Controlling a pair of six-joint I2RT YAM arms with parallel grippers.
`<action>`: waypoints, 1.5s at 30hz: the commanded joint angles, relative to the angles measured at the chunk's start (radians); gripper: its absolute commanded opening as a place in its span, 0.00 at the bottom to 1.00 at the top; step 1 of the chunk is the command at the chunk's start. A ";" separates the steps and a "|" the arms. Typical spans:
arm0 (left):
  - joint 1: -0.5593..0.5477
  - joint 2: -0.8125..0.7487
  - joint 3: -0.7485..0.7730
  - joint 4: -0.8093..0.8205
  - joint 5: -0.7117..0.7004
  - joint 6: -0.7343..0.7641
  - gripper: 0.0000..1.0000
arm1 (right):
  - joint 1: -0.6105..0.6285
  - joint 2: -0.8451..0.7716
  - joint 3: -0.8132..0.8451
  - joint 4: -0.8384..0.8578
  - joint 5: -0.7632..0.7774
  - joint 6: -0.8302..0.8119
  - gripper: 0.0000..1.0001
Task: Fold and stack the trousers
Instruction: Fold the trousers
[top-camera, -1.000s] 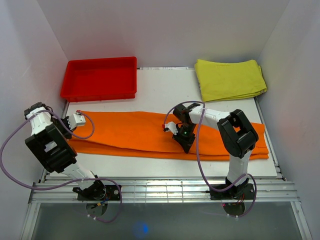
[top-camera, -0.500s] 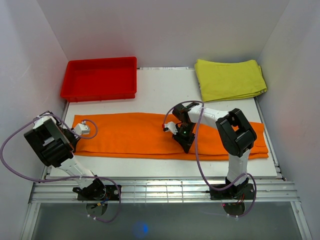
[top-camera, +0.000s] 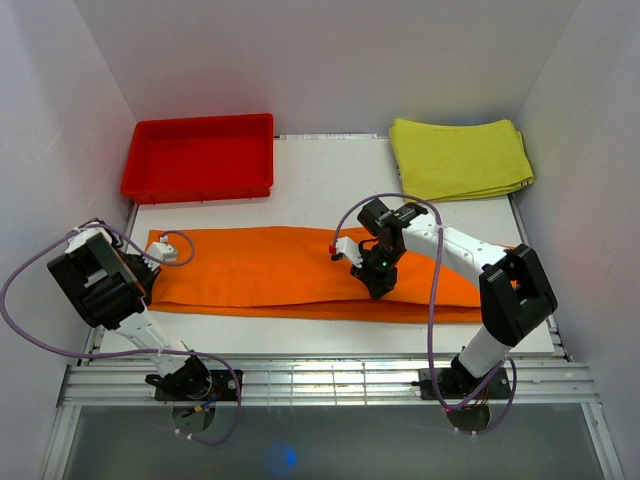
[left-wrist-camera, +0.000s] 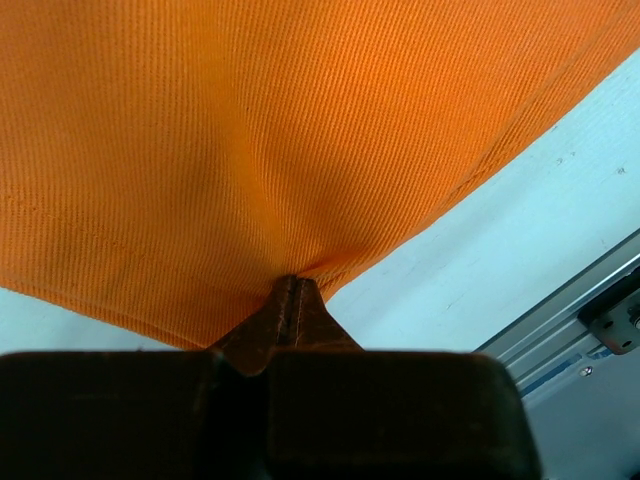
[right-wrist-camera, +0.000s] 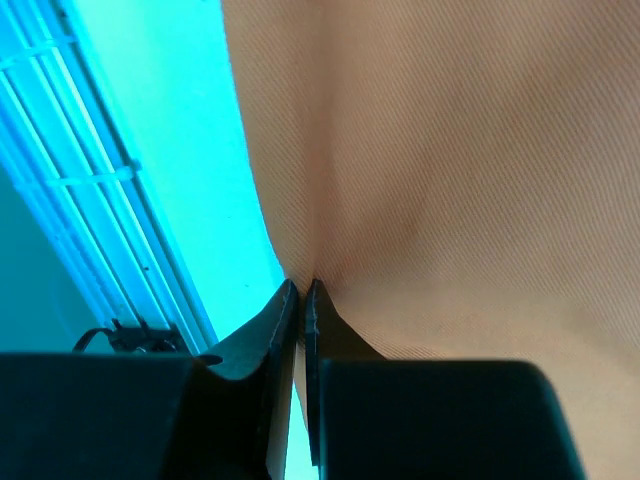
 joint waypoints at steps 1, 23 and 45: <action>0.018 0.098 -0.069 0.227 -0.126 0.026 0.00 | 0.001 -0.010 -0.015 -0.059 -0.097 -0.051 0.08; 0.042 0.015 0.451 -0.225 0.134 0.036 0.00 | -0.008 0.209 -0.038 0.148 0.012 0.095 0.08; 0.064 0.281 0.112 0.215 -0.172 -0.181 0.00 | -0.019 0.105 0.234 -0.167 -0.088 -0.053 0.08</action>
